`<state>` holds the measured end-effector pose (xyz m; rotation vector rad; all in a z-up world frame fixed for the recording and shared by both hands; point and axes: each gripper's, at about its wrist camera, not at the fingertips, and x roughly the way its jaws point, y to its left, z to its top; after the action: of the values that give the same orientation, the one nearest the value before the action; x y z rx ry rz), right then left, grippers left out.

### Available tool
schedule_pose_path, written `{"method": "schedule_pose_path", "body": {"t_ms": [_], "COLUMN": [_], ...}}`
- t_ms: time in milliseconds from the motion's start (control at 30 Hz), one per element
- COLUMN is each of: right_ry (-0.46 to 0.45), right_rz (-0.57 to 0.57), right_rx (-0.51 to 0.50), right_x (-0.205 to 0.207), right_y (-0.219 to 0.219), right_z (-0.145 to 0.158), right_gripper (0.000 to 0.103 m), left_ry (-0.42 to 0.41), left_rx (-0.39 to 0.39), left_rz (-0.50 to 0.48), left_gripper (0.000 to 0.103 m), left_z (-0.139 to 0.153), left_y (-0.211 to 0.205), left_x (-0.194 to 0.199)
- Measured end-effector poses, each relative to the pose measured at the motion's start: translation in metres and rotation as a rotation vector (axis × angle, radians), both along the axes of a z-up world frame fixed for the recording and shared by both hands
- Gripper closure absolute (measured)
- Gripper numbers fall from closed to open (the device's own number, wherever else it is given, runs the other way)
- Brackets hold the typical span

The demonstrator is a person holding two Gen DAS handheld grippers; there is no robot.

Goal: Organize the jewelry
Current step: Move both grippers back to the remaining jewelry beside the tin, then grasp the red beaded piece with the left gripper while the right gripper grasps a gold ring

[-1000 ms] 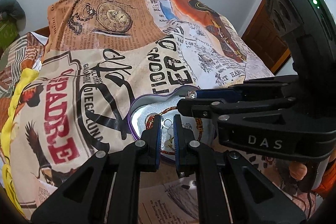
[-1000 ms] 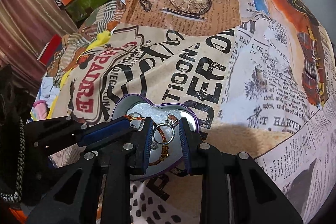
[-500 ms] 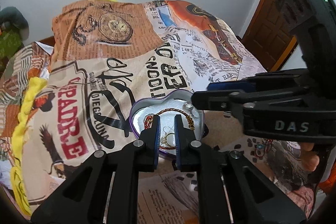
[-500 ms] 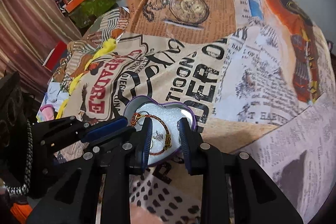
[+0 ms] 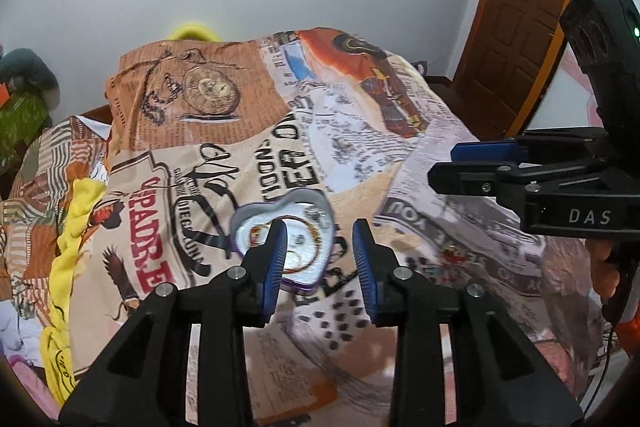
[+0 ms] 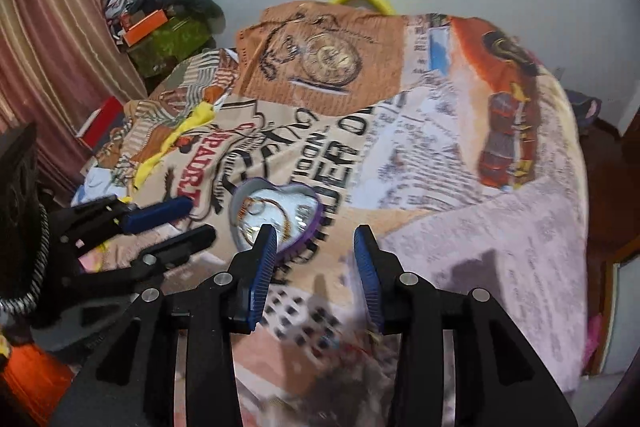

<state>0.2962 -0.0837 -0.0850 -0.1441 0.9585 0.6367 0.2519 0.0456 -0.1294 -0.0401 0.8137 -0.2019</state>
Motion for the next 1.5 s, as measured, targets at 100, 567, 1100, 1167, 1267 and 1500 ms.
{"method": "schedule_pose_path", "body": {"t_ms": [100,567,1100,1167,1267,1500], "right_ry": [-0.014,0.026,0.086,0.084,0.077,0.066], "right_rz": [-0.012,-0.065,-0.083,-0.075,-0.068,-0.022], "right_rx": [-0.016,-0.076,-0.045,-0.050,-0.059,-0.072], "right_x": [-0.006,-0.019,-0.013,-0.014,-0.015,-0.015], "right_y": [-0.016,-0.080,-0.097,-0.092,-0.085,-0.062], "right_z": [0.000,-0.032,-0.055,-0.056,-0.058,-0.062], "right_gripper": [0.066,0.066,0.066,0.066,0.066,0.066], "left_ry": [0.007,0.138,0.189,0.197,0.197,0.165], "left_rx": [-0.004,0.057,0.017,-0.002,-0.038,-0.043], "left_rz": [-0.017,-0.119,-0.142,-0.145,-0.130,-0.085], "left_gripper": [0.067,0.066,0.083,0.102,0.103,0.103], "left_z": [0.000,-0.050,-0.073,-0.074,-0.073,-0.066], "left_y": [-0.012,-0.079,-0.081,-0.079,-0.072,-0.057], "left_x": [-0.004,0.003,0.017,0.018,0.018,0.011]}}
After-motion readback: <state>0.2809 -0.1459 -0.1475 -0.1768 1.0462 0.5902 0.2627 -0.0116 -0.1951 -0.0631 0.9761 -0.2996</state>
